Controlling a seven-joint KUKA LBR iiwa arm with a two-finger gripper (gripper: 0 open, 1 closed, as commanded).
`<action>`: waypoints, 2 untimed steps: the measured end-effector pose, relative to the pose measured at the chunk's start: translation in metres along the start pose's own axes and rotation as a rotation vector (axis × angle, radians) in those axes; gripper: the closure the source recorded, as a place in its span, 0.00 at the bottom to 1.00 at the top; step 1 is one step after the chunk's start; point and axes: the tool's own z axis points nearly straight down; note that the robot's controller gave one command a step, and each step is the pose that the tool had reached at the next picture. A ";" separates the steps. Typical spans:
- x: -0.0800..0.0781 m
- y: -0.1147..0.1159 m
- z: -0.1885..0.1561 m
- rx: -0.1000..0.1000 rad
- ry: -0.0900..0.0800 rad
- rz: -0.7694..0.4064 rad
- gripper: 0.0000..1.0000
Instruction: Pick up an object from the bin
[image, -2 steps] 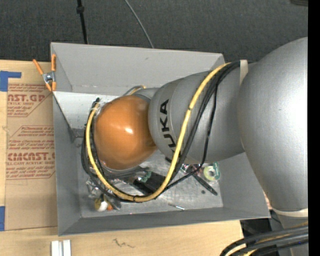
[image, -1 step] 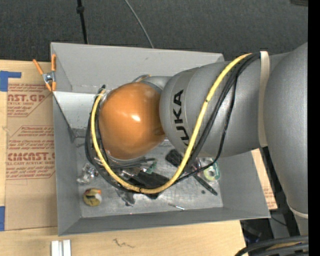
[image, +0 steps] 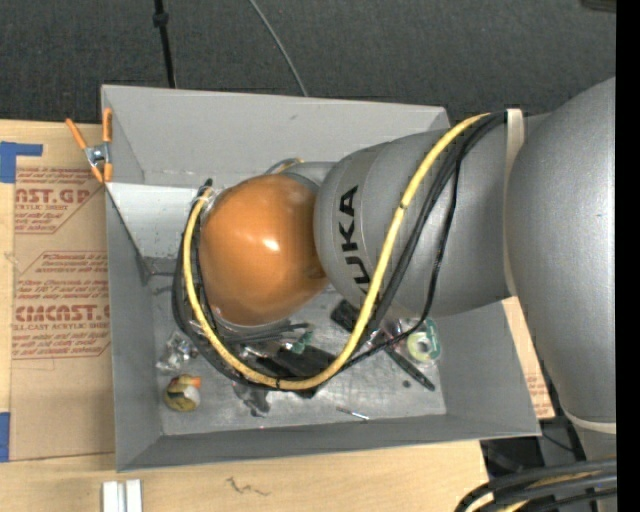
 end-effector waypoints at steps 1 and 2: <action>-0.015 -0.014 0.091 -0.001 0.000 -0.437 1.00; -0.015 -0.014 0.091 -0.002 0.000 -0.437 1.00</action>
Offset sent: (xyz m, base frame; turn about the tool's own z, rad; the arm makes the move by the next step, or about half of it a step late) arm 0.0000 0.0000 0.0000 0.0000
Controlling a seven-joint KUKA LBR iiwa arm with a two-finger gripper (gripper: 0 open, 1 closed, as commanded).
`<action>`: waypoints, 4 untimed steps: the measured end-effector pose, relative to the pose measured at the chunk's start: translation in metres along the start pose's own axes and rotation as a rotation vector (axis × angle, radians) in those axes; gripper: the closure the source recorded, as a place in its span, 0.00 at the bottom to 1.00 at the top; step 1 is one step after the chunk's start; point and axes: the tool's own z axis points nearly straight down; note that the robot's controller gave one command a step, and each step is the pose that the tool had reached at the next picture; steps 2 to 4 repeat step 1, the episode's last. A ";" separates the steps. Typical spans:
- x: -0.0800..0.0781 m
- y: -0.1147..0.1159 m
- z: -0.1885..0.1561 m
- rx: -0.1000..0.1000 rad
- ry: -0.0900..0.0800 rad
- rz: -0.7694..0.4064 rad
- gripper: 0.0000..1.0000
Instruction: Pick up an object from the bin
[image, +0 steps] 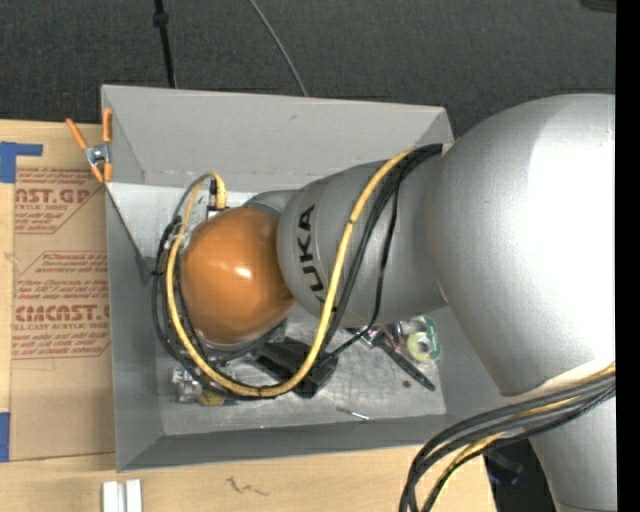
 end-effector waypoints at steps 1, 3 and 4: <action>0.000 0.009 -0.056 -0.005 0.004 0.024 1.00; 0.000 0.009 -0.056 -0.005 0.004 0.024 1.00; 0.000 0.009 -0.056 -0.005 0.004 0.024 1.00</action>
Offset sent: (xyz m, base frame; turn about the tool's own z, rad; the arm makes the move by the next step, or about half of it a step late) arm 0.0037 -0.0138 0.0069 0.0634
